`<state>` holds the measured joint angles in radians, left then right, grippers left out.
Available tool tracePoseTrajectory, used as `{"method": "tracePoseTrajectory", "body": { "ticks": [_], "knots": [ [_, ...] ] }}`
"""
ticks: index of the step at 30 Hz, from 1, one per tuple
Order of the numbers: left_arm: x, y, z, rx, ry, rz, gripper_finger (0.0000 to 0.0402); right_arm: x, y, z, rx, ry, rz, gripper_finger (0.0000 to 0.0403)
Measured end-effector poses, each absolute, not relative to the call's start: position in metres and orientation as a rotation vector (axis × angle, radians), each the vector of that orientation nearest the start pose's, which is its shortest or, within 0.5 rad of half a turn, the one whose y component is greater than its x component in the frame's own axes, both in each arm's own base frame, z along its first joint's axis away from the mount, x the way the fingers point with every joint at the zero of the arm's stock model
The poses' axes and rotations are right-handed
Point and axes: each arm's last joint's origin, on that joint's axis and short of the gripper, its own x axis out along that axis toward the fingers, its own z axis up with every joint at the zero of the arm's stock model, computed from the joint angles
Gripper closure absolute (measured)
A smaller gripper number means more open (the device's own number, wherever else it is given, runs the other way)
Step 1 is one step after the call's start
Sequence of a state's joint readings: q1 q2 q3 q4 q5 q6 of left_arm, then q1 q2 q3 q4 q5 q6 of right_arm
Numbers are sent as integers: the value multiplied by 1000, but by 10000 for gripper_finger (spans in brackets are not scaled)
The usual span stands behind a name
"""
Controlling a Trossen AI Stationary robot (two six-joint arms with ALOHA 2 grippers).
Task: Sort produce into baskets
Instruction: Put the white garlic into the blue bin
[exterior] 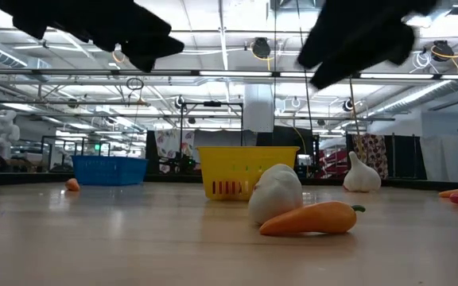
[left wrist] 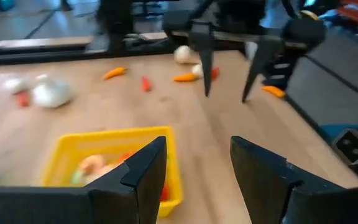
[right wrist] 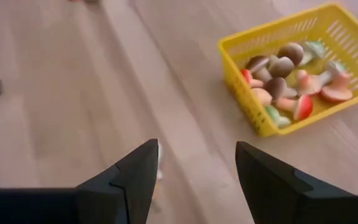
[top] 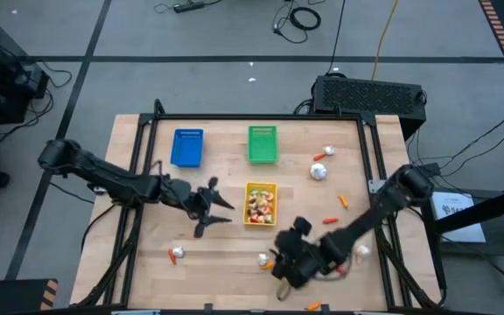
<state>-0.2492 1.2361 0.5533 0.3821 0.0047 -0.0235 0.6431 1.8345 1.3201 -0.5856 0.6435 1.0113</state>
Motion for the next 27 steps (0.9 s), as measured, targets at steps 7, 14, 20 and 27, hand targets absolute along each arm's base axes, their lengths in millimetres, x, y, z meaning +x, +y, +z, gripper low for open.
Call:
{"method": "tracePoseTrajectory", "body": {
  "ticks": [7, 14, 20, 27],
  "knots": [
    [278, -114, 193, 29, 277, -407, 217, 279, 246, 211, 221, 658, -393, 198],
    [332, -152, 175, 72, 326, -434, 217, 267, 254, 210, 235, 672, -389, 198],
    [365, -166, 155, 134, 486, -350, 217, 254, 266, 209, 267, 672, -367, 198],
    [371, -179, 131, 241, 565, -320, 199, 238, 272, 209, 267, 620, -412, 198]
  ]
}}
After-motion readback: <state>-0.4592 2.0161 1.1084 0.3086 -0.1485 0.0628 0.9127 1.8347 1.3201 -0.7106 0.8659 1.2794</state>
